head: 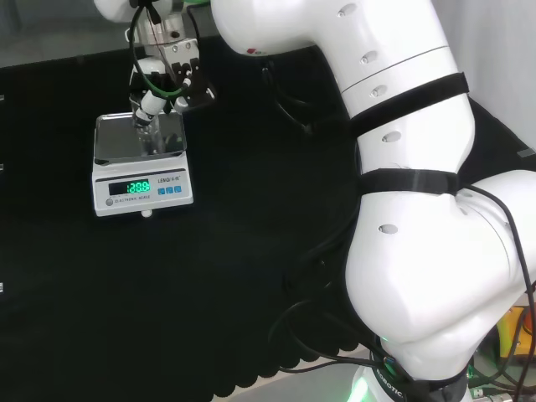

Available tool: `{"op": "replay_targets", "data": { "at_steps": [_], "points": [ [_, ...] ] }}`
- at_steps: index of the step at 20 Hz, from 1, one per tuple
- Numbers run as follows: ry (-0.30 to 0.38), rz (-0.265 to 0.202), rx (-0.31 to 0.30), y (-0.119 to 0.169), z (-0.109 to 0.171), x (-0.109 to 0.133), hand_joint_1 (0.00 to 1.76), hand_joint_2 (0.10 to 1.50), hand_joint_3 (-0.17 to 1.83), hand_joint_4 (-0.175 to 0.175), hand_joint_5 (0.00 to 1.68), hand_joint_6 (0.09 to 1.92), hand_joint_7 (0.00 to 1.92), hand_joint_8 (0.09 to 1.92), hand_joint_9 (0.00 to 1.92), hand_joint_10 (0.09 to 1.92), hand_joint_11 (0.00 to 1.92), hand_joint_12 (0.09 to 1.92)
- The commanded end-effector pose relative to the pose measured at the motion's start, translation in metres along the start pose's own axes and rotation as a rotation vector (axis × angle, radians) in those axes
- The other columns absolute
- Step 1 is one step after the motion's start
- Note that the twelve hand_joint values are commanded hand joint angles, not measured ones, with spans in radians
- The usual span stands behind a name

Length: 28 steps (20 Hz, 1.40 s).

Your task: Put the beaker on the electronic balance.

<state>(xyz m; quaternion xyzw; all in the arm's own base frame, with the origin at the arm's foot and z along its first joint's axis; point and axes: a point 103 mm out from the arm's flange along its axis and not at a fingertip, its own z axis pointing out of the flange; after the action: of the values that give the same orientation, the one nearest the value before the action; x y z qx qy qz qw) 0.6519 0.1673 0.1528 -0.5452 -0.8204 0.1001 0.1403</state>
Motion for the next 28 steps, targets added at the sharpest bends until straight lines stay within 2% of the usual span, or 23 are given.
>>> {"op": "replay_targets", "data": {
  "at_steps": [1, 2, 4, 5, 8, 17, 19, 25, 28],
  "points": [
    [-0.001, -0.002, -0.007, -0.003, -0.001, -0.001, 1.09, 1.13, 0.02, -0.065, 0.93, 1.08, 0.97, 0.8, 1.51, 0.27, 1.52, 0.63],
    [-0.006, -0.002, -0.006, -0.003, -0.001, 0.0, 1.08, 1.13, 0.01, -0.053, 0.93, 1.08, 0.96, 0.8, 1.51, 0.28, 1.51, 0.63],
    [-0.019, -0.006, -0.005, -0.006, 0.0, 0.004, 1.03, 1.1, -0.01, -0.131, 0.89, 0.92, 0.96, 0.79, 1.51, 0.27, 1.5, 0.64],
    [-0.02, -0.007, -0.004, -0.007, 0.001, 0.006, 1.01, 1.09, -0.02, -0.153, 0.88, 0.86, 0.95, 0.79, 1.51, 0.27, 1.49, 0.65],
    [-0.019, -0.01, 0.003, -0.008, 0.001, 0.011, 0.98, 1.07, -0.03, -0.174, 0.87, 0.8, 0.94, 0.78, 1.5, 0.27, 1.48, 0.65],
    [-0.032, -0.011, 0.008, -0.007, 0.006, 0.01, 0.95, 1.06, -0.07, -0.171, 0.86, 0.78, 0.93, 0.79, 1.48, 0.28, 1.43, 0.69],
    [-0.027, -0.012, 0.008, -0.007, 0.007, 0.01, 0.94, 1.08, -0.13, -0.165, 0.86, 0.78, 0.93, 0.79, 1.45, 0.3, 1.4, 0.72],
    [-0.009, -0.022, 0.006, -0.007, 0.01, 0.009, 0.83, 1.06, -0.17, -0.125, 0.75, 0.87, 0.88, 0.81, 1.25, 0.43, 1.17, 0.93],
    [-0.01, -0.026, 0.002, -0.008, 0.008, 0.009, 0.75, 1.03, -0.17, -0.104, 0.63, 0.93, 0.82, 0.83, 1.07, 0.54, 1.02, 1.06]
  ]
}}
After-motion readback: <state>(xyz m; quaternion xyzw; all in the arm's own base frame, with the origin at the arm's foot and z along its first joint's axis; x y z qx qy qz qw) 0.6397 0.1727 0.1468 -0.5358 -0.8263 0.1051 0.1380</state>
